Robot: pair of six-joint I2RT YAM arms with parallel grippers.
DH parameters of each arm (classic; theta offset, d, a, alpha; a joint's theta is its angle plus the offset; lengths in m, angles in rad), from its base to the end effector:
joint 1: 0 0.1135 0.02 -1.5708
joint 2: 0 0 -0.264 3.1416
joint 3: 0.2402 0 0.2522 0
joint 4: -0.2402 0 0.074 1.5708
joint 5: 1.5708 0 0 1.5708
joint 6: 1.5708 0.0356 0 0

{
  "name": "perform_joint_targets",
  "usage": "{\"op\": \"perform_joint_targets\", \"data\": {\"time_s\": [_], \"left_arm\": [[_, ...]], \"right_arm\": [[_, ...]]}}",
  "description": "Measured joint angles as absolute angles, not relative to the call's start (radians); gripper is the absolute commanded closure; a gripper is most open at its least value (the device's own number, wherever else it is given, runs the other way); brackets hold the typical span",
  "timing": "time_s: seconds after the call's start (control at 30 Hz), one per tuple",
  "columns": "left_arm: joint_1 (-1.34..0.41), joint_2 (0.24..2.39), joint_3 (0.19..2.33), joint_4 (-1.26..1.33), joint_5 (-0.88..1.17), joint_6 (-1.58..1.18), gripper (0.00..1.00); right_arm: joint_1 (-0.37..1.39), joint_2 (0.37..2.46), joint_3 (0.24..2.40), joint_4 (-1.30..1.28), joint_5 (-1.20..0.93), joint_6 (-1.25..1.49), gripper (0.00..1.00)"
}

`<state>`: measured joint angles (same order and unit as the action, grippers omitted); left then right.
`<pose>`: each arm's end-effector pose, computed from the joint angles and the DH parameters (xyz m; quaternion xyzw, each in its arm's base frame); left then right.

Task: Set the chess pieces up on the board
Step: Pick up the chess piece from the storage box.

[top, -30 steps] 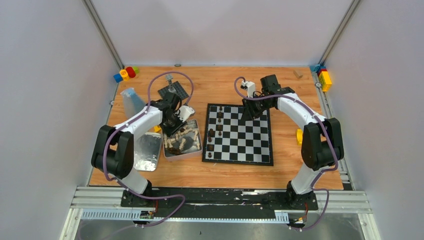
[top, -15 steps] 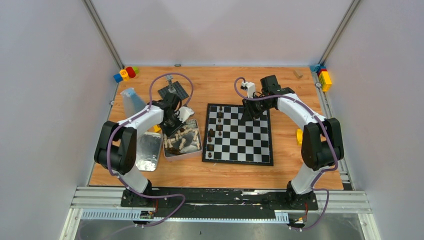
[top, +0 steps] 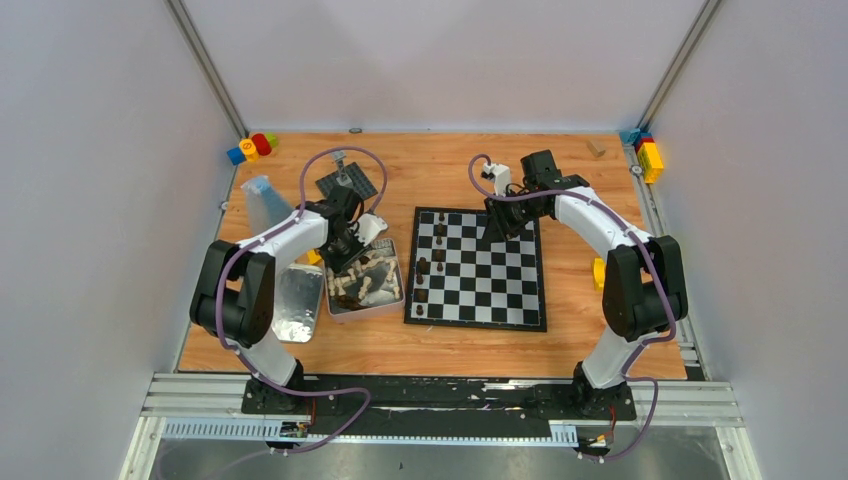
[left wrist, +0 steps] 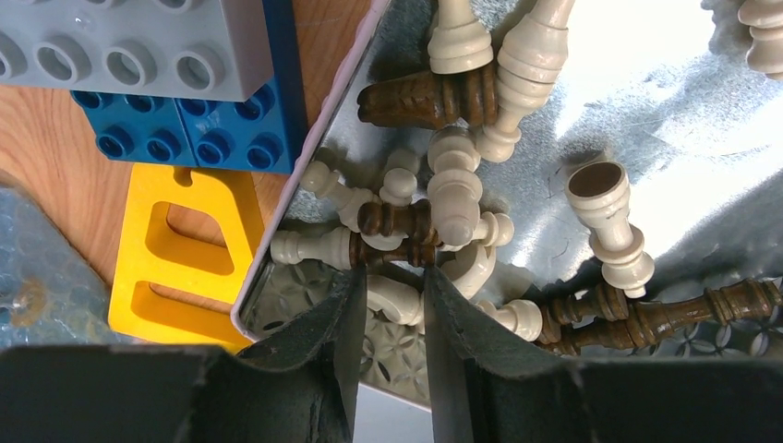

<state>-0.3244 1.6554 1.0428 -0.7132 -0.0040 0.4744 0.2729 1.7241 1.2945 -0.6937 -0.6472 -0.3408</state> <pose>0.2880 -0.0967 0.1785 0.3857 0.9145 0.0111 0.1217 0.3335 0.1156 0.2346 -0.3465 0.8600 0.3027 0.2208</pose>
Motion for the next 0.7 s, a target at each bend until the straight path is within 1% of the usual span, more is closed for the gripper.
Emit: {"op": "perform_joint_targets", "data": {"time_s": [0.43,0.5,0.7], "left_arm": [[-0.321,1.706,1.047,-0.686,0.045,0.474,0.63],[-0.32,1.706,1.048,-0.685,0.057,0.474,0.6],[-0.319,1.705,1.056,-0.685,0.089,0.456,0.46]], "right_arm": [[0.273,1.724,1.295,-0.696,-0.656,-0.341,0.78],[0.273,1.724,1.295,-0.696,-0.656,-0.341,0.78],[0.273,1.73,1.295,-0.698,-0.658,-0.341,0.78]]}}
